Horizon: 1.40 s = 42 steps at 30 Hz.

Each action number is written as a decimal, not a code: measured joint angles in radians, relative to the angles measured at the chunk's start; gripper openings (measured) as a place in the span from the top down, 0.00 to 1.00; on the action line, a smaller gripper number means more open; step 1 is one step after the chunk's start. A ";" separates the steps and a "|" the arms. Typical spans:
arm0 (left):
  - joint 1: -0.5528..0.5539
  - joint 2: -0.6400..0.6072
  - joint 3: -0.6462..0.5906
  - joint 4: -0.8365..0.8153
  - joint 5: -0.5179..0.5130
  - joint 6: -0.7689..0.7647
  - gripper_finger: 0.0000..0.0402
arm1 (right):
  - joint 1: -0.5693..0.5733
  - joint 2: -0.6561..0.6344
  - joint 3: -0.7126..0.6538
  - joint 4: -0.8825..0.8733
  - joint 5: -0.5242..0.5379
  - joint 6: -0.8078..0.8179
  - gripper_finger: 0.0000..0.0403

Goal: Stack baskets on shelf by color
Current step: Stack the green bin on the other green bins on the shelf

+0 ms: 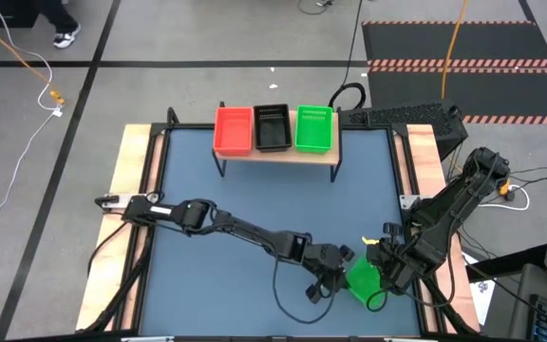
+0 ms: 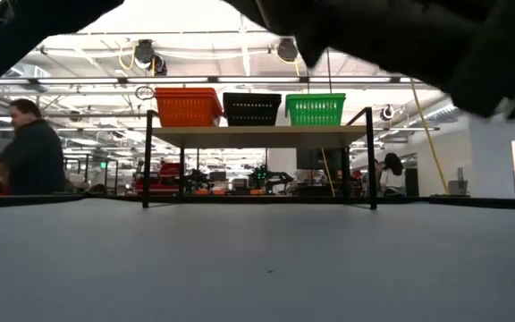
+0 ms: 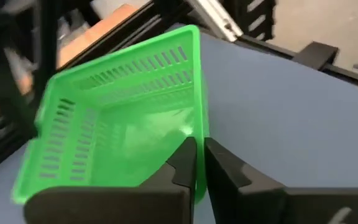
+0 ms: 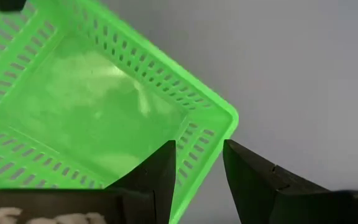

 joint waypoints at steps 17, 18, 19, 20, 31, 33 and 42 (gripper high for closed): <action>0.000 -0.340 0.000 -0.565 -0.459 -0.111 0.93 | 0.000 0.000 -0.004 -0.007 0.055 -0.018 0.68; 0.000 -0.355 0.000 -0.582 -0.479 -0.111 0.93 | 0.000 0.000 -0.006 -0.006 0.055 -0.019 0.68; 0.000 -0.372 0.000 -0.591 -0.503 -0.111 0.94 | 0.000 0.000 -0.009 -0.005 0.055 -0.019 0.68; 0.000 -0.390 0.000 -0.612 -0.531 -0.110 0.95 | 0.000 0.000 -0.012 -0.004 0.055 -0.019 0.68; 0.071 -0.474 0.000 -0.666 -0.716 -0.118 0.92 | 0.000 0.000 -0.055 0.005 0.055 -0.015 0.68; 0.086 -0.481 0.000 -0.679 -0.735 -0.119 0.92 | 0.000 0.000 -0.058 0.005 0.053 -0.008 0.68; 0.140 -0.484 0.000 -0.668 -0.740 -0.064 0.98 | 0.025 0.000 -0.058 0.005 0.052 0.009 0.68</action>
